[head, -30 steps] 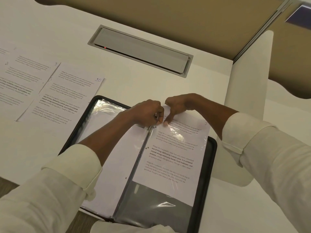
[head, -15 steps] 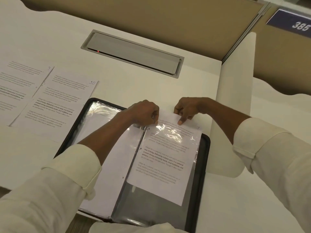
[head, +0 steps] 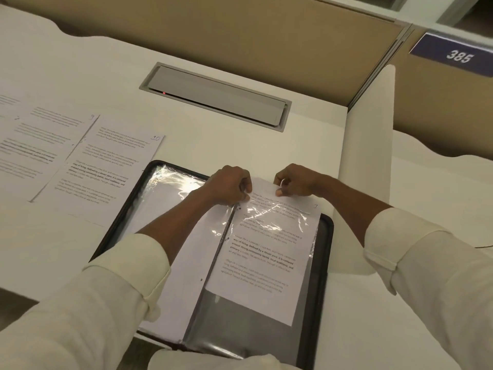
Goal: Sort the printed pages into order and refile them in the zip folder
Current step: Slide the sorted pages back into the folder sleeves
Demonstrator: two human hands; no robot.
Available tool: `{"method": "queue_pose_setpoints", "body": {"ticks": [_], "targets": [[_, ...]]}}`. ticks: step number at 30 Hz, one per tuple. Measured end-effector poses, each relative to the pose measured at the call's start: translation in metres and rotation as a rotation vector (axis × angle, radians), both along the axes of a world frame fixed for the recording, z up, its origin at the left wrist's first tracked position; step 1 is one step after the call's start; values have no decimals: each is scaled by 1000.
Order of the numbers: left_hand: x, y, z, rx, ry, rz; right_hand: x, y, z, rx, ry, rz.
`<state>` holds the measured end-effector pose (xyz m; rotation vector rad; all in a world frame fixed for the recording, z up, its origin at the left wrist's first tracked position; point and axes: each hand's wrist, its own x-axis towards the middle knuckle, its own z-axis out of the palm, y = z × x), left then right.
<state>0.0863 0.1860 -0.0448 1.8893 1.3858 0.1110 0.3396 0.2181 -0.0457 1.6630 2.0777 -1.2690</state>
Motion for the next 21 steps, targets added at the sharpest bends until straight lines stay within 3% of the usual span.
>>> {"method": "queue_pose_setpoints", "body": {"ticks": [4,12,21], "targets": [[-2,-3,0,4,-31,12,-2,2,4,105,-58,111],[-12,-7,-4,19,-70,53,-18,-8,9,-19,21,146],[-14,-16,-11,13,-101,78,-28,-35,8,-6,10,-22]]}}
